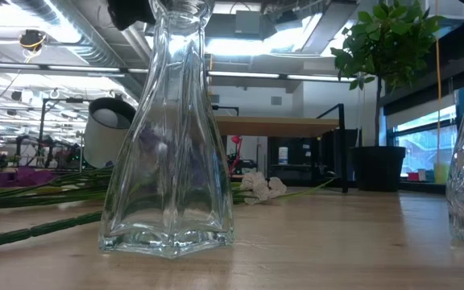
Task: Pick and place flowers into a vace then onto a shelf
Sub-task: Put the white flowers into the right transparent vase
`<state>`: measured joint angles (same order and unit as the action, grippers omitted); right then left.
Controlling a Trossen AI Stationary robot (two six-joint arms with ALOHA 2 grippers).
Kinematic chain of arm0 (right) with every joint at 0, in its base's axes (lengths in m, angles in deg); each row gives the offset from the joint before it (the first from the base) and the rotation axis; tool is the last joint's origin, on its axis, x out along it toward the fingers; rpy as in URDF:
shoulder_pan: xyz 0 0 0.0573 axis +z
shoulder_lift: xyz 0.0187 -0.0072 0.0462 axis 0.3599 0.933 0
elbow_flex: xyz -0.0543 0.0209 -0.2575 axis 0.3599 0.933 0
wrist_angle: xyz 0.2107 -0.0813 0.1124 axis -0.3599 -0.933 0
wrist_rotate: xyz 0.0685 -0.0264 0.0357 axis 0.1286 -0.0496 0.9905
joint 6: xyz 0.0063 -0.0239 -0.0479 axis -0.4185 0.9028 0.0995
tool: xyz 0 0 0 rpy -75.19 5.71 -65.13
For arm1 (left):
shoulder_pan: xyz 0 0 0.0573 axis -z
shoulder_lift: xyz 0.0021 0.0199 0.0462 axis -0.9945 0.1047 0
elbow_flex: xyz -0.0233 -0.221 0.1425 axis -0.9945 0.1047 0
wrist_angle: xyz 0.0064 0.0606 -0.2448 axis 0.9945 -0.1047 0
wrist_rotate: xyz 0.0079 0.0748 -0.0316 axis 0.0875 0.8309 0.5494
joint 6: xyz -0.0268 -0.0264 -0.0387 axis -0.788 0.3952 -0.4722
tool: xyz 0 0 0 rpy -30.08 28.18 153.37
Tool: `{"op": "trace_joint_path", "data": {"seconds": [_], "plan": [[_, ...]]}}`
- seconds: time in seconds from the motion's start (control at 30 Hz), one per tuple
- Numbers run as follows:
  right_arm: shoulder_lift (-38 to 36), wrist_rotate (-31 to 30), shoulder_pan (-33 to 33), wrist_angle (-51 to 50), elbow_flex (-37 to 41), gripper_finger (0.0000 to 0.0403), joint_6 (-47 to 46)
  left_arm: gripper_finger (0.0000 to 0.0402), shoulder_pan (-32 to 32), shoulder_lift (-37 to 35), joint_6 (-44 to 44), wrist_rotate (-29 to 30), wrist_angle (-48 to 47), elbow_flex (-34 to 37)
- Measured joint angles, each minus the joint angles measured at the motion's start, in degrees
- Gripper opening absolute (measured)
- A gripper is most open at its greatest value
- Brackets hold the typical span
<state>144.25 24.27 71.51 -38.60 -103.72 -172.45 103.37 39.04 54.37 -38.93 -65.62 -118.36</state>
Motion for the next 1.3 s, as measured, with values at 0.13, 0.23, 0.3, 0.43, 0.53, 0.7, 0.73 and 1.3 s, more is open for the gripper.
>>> {"op": "trace_joint_path", "data": {"seconds": [0.13, 0.23, 0.3, 0.43, 0.53, 0.7, 0.73, 1.3], "plan": [[0.0, 0.0, 0.0, 0.0, 0.0, 0.0287, 0.0, 0.0168, 2.2, 4.2, -5.5, -2.2, 0.1, -0.5], [0.0, 0.0, 0.0, 0.0, 0.0, 0.0287, 0.0, 0.0164, 3.0, 7.9, -12.5, -3.7, -0.8, -0.5], [0.0, 0.0, 0.0, 0.0, 0.0, 0.0287, 0.0, 0.0160, 4.4, 10.6, -14.8, -4.4, -0.6, -0.5], [0.0, 0.0, 0.0, 0.0, 0.0, 0.0287, 0.5, 0.0152, 7.6, 16.1, -17.9, -4.8, 3.4, -0.5], [0.0, 0.0, 0.0, 0.0, 0.0, 0.0287, 2.1, 0.0151, 9.2, 19.7, -21.4, -4.5, 6.4, -0.5], [0.0, -0.4, 0.0, 0.0, 0.0, 0.0287, 2.8, 0.0150, 11.5, 24.7, -23.4, -5.5, 10.8, -0.5], [0.0, -0.4, 0.0, 0.0, 0.0, 0.0287, 2.8, 0.0150, 12.0, 25.6, -22.4, -5.9, 11.8, -0.5], [0.0, -0.4, 0.0, -0.3, 0.0, 0.0287, 2.8, 0.0150, 15.2, 34.2, -23.6, -3.3, 14.4, -2.5]]}}
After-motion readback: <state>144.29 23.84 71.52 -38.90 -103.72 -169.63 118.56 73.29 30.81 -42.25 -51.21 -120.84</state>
